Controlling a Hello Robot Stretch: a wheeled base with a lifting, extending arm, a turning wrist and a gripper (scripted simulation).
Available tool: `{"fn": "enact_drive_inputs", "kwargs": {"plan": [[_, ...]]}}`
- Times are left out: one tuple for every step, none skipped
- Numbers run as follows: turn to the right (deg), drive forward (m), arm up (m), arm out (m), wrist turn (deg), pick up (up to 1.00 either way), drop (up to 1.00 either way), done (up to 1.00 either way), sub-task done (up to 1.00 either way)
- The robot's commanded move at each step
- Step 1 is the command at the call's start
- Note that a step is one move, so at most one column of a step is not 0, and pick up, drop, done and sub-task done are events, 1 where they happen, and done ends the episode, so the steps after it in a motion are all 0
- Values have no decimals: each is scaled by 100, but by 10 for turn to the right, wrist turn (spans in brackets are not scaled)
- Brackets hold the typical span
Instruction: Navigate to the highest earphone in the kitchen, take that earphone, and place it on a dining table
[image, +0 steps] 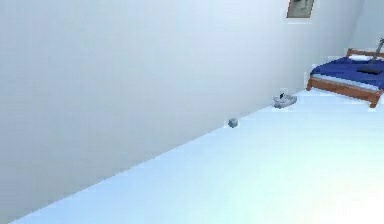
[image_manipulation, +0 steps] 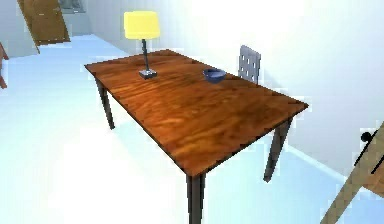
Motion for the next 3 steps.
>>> {"fn": "enact_drive_inputs", "kwargs": {"plan": [[60, 0, 0, 0, 0, 0, 0, 0, 0], [0, 30, 0, 0, 0, 0, 0, 0, 0], [450, 0, 0, 0, 0, 0, 0, 0, 0]]}}
